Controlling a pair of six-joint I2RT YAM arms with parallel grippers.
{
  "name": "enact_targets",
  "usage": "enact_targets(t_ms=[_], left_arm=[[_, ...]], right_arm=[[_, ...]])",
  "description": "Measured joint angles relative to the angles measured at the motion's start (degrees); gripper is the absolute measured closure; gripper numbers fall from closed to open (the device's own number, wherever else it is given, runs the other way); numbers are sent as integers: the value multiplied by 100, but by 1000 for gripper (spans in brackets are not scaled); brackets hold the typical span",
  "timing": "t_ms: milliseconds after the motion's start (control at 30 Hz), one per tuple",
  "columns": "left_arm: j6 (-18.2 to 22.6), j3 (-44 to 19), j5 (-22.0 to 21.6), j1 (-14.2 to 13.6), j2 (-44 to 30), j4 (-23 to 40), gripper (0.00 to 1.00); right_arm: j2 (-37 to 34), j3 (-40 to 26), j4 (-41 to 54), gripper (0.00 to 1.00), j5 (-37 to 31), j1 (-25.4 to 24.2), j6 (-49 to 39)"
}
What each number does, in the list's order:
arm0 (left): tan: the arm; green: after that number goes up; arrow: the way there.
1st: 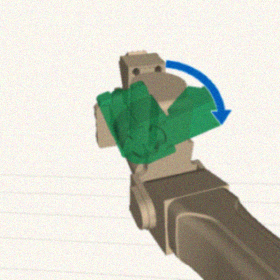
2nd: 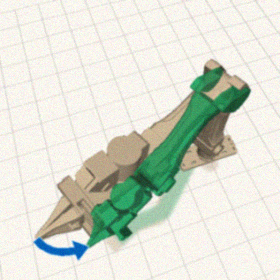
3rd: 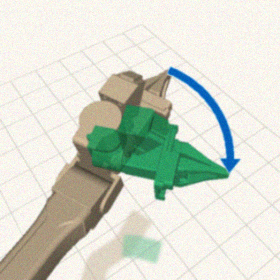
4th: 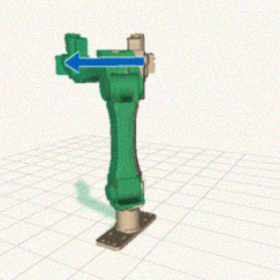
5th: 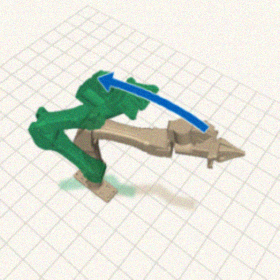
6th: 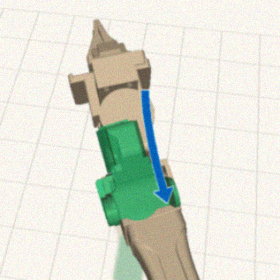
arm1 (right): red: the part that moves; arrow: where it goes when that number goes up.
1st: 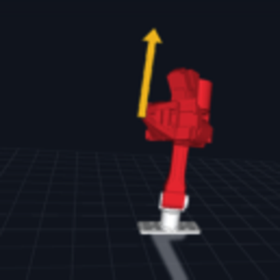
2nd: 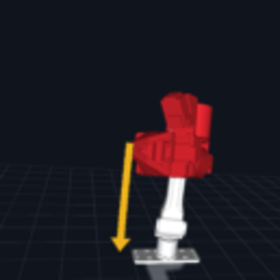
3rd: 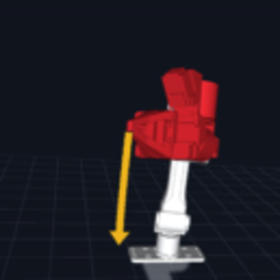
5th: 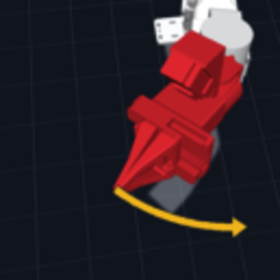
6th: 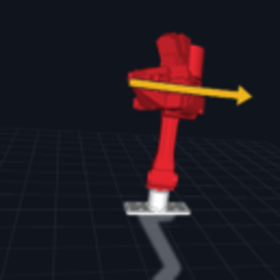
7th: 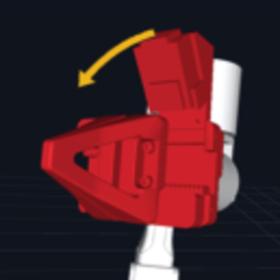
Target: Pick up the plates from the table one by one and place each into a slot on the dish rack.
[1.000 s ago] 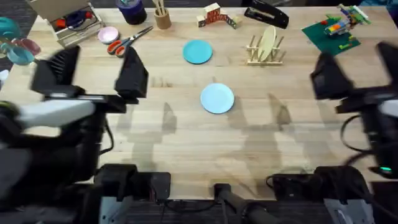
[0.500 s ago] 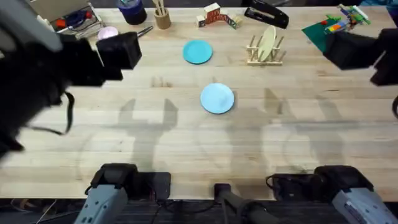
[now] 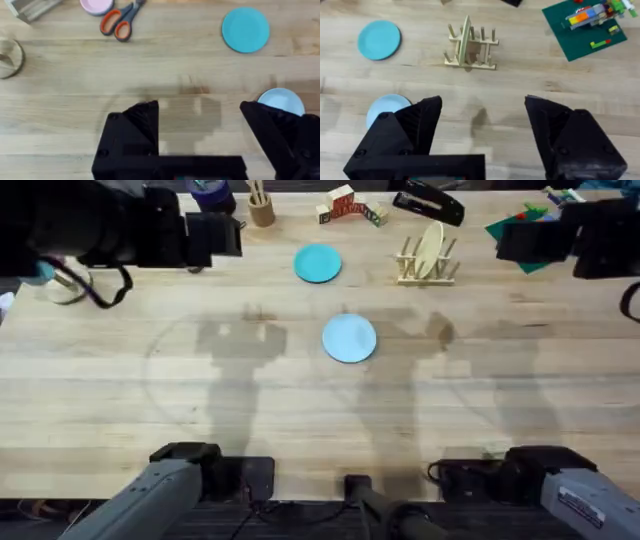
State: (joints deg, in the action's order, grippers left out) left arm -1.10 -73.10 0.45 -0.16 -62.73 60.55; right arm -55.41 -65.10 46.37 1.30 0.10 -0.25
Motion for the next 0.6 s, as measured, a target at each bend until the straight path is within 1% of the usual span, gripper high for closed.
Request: enact_targets(t_ms=[233,500,600], left_arm=[[0,-2,0,0,-287,13,8],[-1,-4,0,0,-326,8,7],[0,-4,23,0,-326,-88,9]], right_arm=[[-25,-11,15,5,0,0,0],[-27,-11,21,5,0,0,0],[-27,-11,22,5,0,0,0]])
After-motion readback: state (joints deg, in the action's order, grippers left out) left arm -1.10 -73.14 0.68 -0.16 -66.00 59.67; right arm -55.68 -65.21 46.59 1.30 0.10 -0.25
